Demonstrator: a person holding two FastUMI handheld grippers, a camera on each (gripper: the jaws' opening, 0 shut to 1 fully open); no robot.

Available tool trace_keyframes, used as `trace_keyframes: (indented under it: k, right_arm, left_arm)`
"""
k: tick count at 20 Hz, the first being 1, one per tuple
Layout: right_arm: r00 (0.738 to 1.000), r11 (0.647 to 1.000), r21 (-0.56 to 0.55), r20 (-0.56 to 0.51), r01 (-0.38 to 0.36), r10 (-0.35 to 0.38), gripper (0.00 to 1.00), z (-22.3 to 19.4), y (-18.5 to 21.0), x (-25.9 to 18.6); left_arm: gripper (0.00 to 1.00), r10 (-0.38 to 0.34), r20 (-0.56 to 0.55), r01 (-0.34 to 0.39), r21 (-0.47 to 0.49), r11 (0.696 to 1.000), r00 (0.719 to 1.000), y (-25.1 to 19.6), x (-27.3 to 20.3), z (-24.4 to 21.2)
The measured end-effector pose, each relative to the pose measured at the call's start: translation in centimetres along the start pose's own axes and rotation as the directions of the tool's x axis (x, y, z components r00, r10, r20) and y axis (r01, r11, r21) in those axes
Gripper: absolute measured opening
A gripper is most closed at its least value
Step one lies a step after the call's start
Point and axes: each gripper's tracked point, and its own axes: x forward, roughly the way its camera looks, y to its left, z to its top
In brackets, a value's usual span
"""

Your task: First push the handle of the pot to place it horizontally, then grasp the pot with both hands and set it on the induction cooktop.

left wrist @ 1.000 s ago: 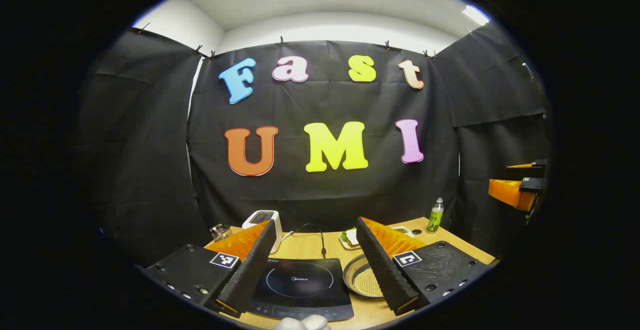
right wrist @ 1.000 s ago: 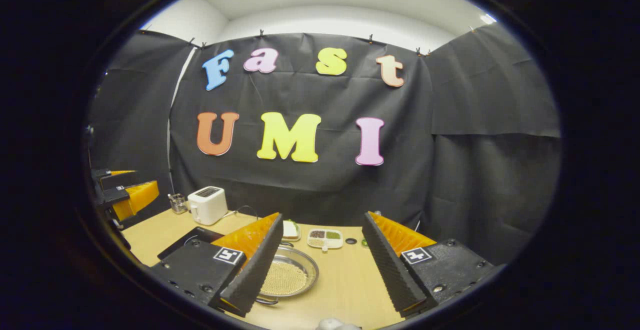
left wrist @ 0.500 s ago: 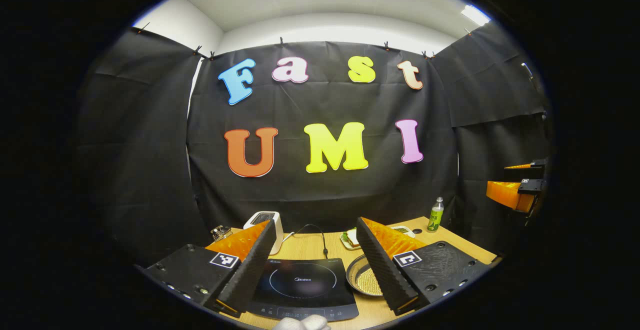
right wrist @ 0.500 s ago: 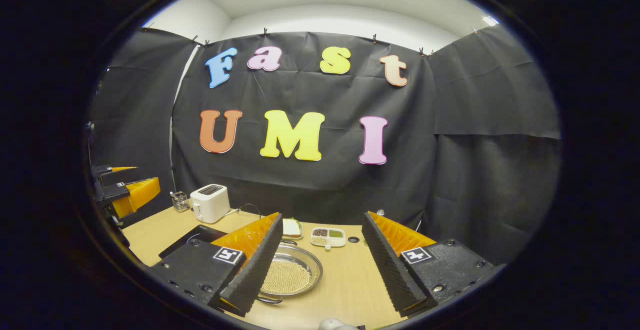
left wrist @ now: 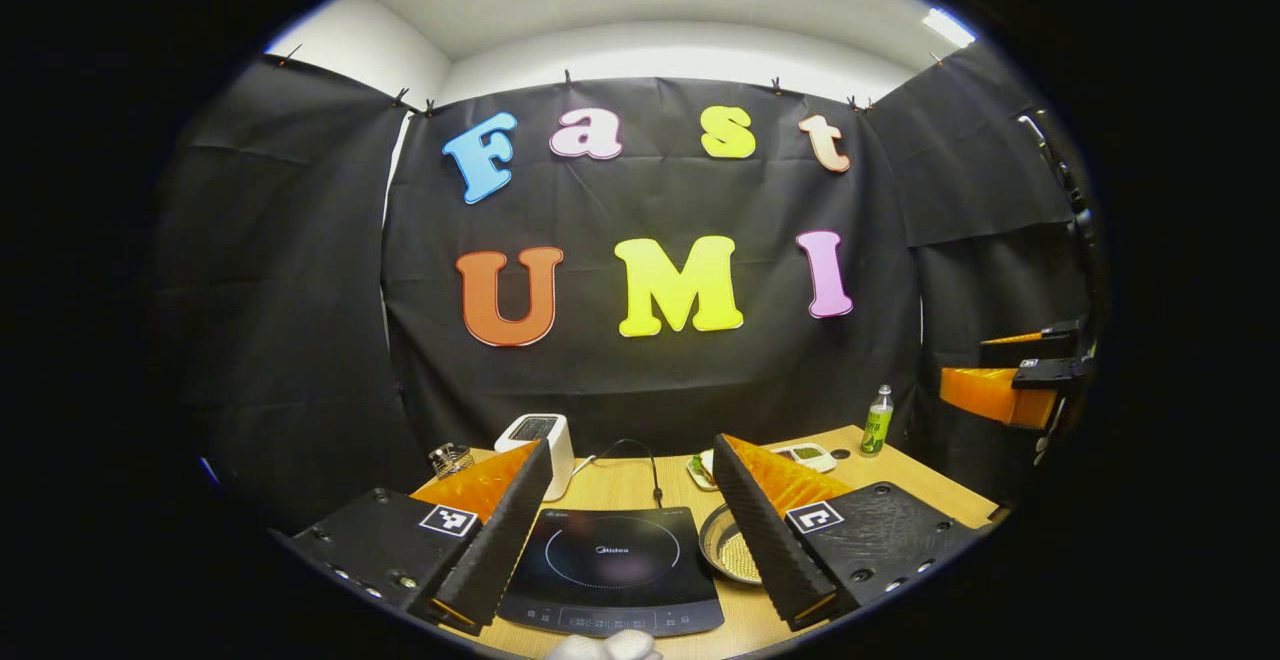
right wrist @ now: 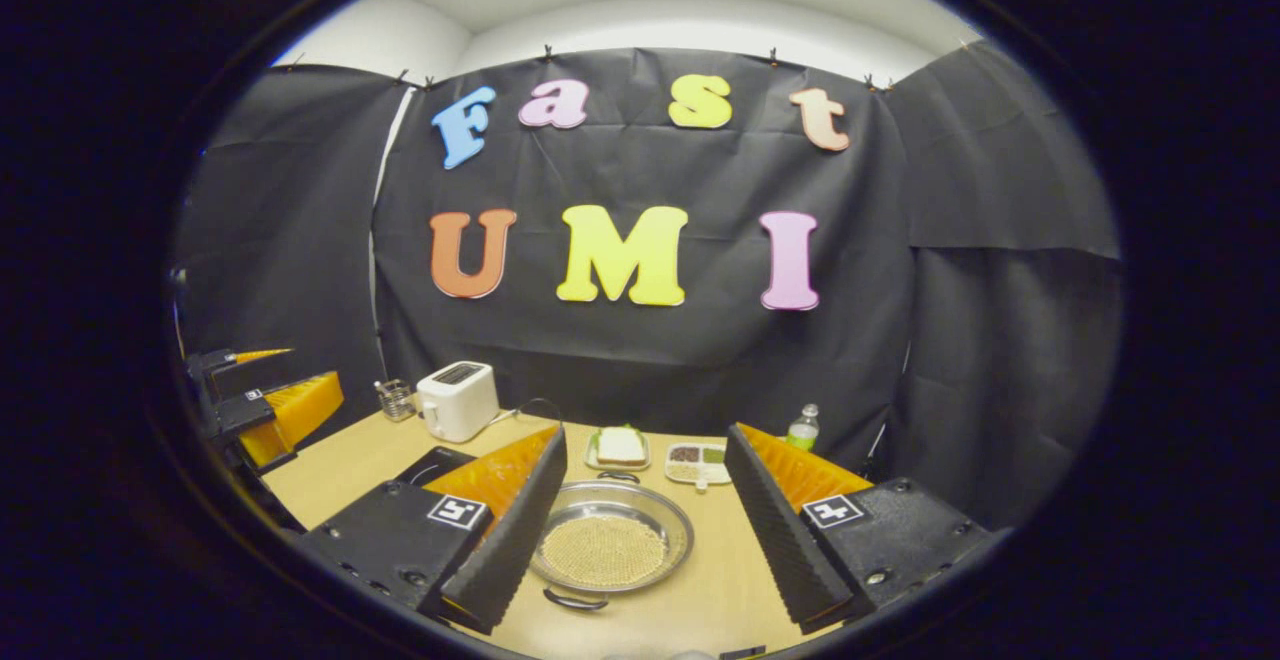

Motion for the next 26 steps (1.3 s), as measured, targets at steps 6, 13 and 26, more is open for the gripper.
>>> trace_keyframes:
  k: [6, 13, 26]
  right_arm:
    - [0.978, 0.984, -0.027, -0.115, -0.177, 0.173, 0.75, -2.9, 6.2, 2.7]
    - [0.863, 0.931, 0.054, -0.357, -0.362, 0.357, 0.31, -11.8, 14.0, 5.1]
    - [0.666, 0.949, 0.133, -0.684, -0.286, 0.296, 0.04, -29.3, 15.0, 6.4]
  left_arm:
    - [0.96, 0.051, -0.003, -0.051, -0.001, 0.999, 0.999, 1.7, -1.3, -0.6]
    - [0.96, 0.076, -0.009, -0.076, 0.007, 0.997, 0.997, 2.7, -2.4, -2.5]
    - [0.96, 0.103, -0.086, -0.105, -0.015, 0.994, 0.991, 4.0, -2.3, -5.8]
